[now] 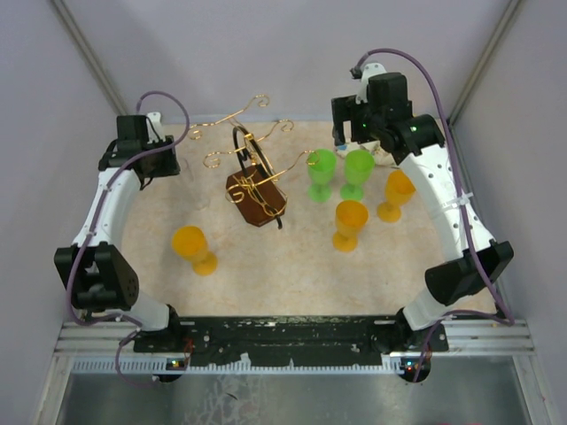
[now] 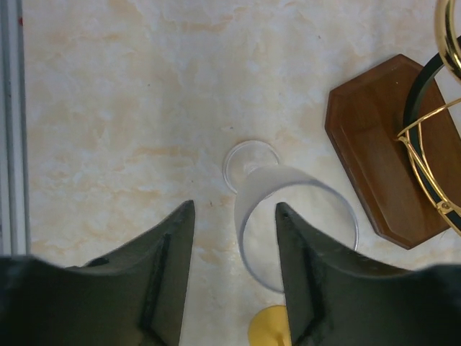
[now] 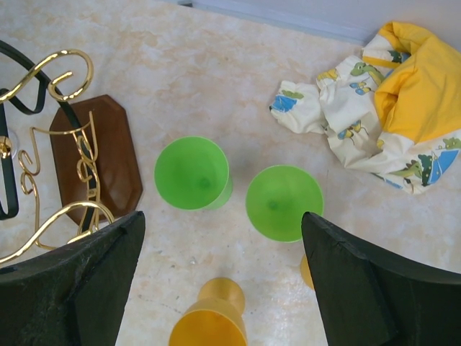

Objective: Place the wine glass upside down on the wine glass rack

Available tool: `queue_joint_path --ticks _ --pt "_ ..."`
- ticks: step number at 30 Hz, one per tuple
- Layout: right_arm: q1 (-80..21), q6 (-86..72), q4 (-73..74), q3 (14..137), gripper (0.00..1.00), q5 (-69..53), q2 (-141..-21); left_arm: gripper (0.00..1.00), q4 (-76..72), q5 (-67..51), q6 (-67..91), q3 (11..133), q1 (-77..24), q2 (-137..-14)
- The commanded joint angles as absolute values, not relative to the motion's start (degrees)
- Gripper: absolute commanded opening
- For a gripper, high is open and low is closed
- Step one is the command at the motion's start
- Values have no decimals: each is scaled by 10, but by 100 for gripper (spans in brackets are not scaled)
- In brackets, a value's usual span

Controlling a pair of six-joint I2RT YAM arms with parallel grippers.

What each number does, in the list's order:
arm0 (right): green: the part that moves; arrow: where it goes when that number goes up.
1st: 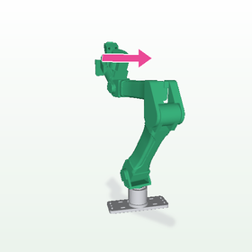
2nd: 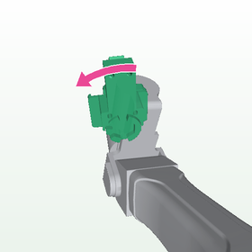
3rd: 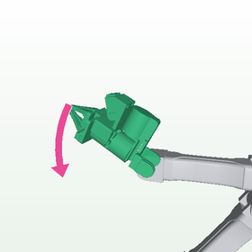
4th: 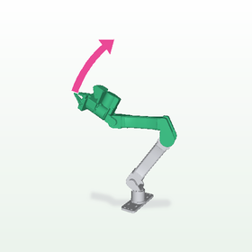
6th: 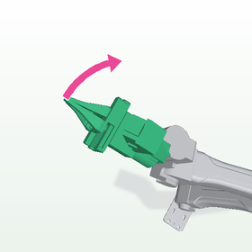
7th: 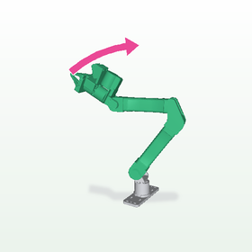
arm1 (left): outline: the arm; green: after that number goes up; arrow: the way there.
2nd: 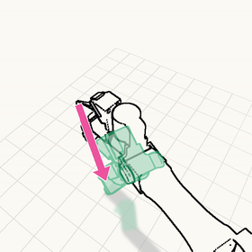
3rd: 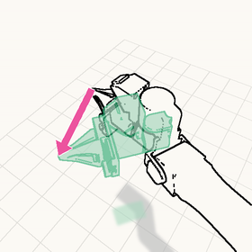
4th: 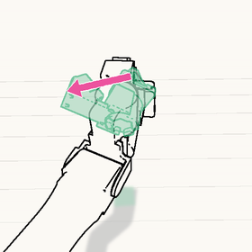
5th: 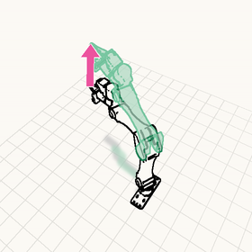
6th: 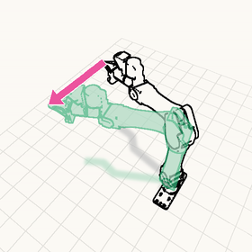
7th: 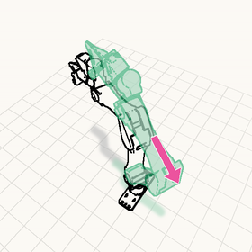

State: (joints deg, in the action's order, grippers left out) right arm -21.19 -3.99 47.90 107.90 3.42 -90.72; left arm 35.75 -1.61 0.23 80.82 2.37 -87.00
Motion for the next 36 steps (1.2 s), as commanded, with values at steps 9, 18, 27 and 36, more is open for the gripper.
queue_joint_path --ticks 9,18,27,36 --pt "-208 -29 456 1063 90 42 -875 0 341 -21 1 806 26 -879" --pt "-208 -52 437 1055 88 -36 -871 0 309 148 -9 883 32 -859" --pt "-208 -152 306 994 87 -182 -847 0 96 119 -36 882 30 -756" --pt "-258 -291 48 978 86 -310 -846 0 -171 -80 78 731 22 -633"
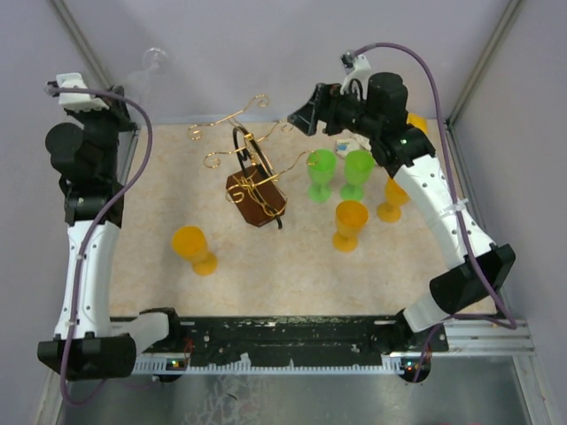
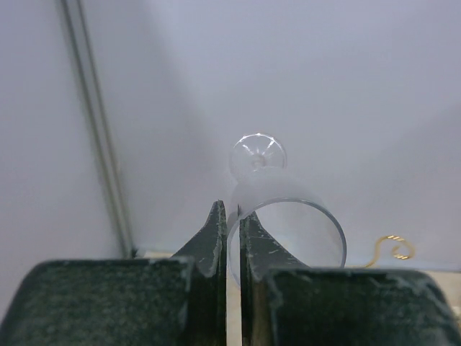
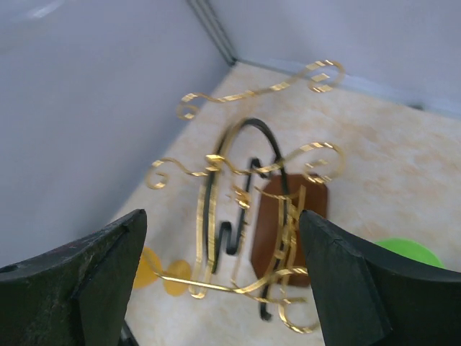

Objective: Place the wine glass upside down on the wine glass rack

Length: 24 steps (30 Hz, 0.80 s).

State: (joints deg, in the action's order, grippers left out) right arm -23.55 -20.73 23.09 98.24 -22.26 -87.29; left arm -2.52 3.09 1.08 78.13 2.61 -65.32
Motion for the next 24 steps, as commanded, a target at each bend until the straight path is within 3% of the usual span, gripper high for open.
queue_joint_path --ticks 1,9,14,24 --pt "-260 -322 1 968 86 -329 -849 0 -192 -100 97 715 21 -624" --pt "-285 -480 -220 941 85 -367 -890 0 -431 -137 141 514 1 -506" --pt "-293 -566 -318 948 80 -364 -932 0 -473 -156 168 483 -5 -495" --pt "-342 -602 -320 1009 66 -342 -1013 0 -531 -149 164 450 -49 -497"
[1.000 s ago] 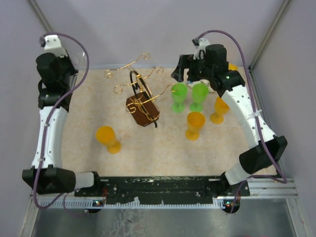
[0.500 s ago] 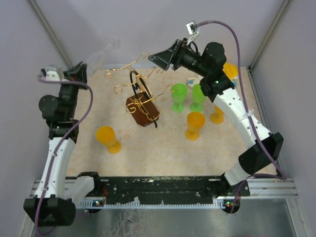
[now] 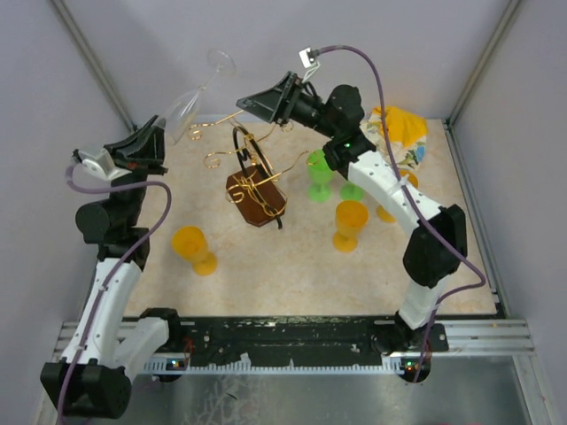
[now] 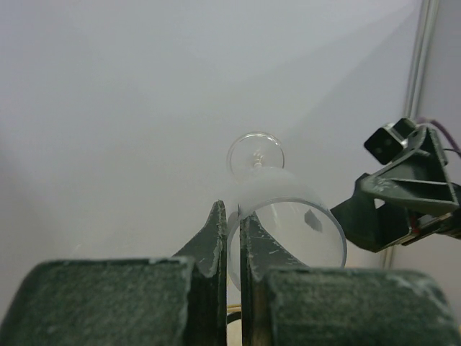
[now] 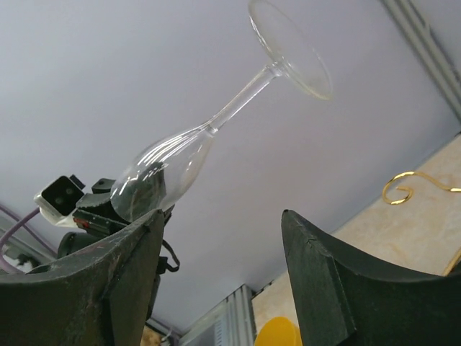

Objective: Place the wine glass upside down on the wine glass rack

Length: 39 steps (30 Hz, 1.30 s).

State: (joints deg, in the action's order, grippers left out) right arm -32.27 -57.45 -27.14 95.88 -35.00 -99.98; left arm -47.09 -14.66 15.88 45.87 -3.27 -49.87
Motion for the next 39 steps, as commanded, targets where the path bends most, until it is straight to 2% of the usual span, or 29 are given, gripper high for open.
queue_joint_path --ticks 1,12,29,39 --pt "-347 -605 -327 1013 66 -341 -1018 0 -536 -146 162 446 -54 -498" --pt "-370 -616 -353 1063 65 -324 -1065 0 -576 -126 157 415 -87 -509" --pt "-385 -580 -260 1107 61 -309 -1086 0 -591 -104 145 404 -102 -500" --pt "-397 -595 -266 1181 54 -302 -1138 0 -610 -103 152 399 -119 -517"
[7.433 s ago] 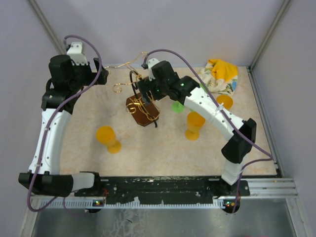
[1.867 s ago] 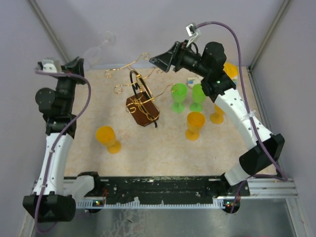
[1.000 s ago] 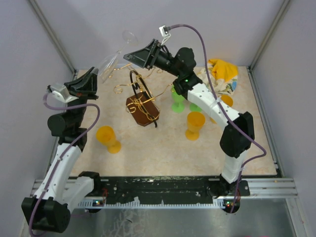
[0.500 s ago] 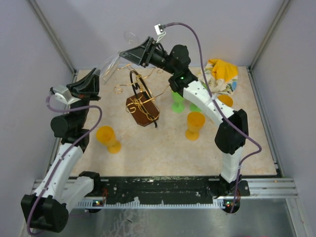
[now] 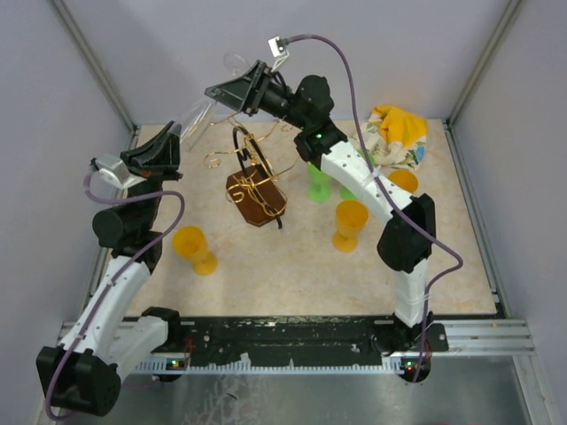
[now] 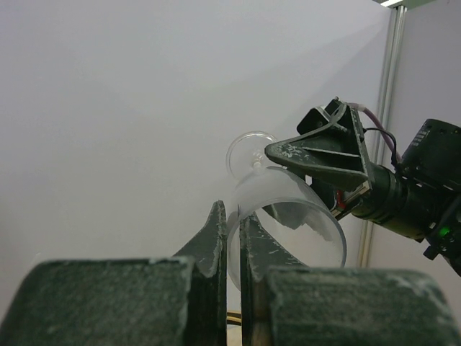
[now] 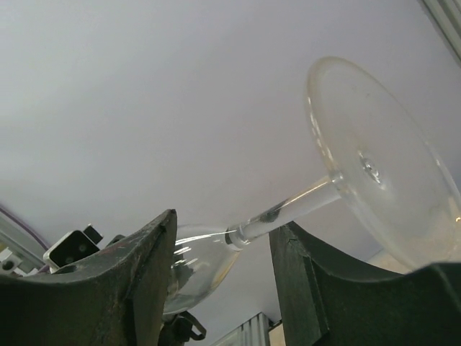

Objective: Place the wine glass upside down on the wine glass rack

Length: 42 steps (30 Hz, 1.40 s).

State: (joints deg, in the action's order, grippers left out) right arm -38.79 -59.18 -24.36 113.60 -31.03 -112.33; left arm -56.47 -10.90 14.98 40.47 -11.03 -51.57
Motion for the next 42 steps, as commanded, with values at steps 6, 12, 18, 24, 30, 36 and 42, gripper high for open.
queue_joint_path --ticks 6,12,18,24,30,36,42 --pt "-401 -596 -258 1205 42 -305 -1152 0 -619 -98 154 396 -126 -528" --pt "-403 -591 -242 1236 30 -299 -1166 0 -634 -95 156 389 -150 -547" --pt "-409 -576 -199 1315 28 -290 -1202 0 -645 -83 145 386 -182 -565" --pt "-411 -574 -187 1336 29 -287 -1218 0 -650 -80 135 393 -212 -592" --pt "-411 -559 -167 1341 29 -293 -1216 0 -653 -85 134 396 -226 -615" --pt "-410 -501 -93 1346 6 -308 -1201 5 -654 -83 121 404 -231 -629" --pt "-398 -397 16 1337 0 -287 -1156 23 -623 -86 100 415 -231 -616"
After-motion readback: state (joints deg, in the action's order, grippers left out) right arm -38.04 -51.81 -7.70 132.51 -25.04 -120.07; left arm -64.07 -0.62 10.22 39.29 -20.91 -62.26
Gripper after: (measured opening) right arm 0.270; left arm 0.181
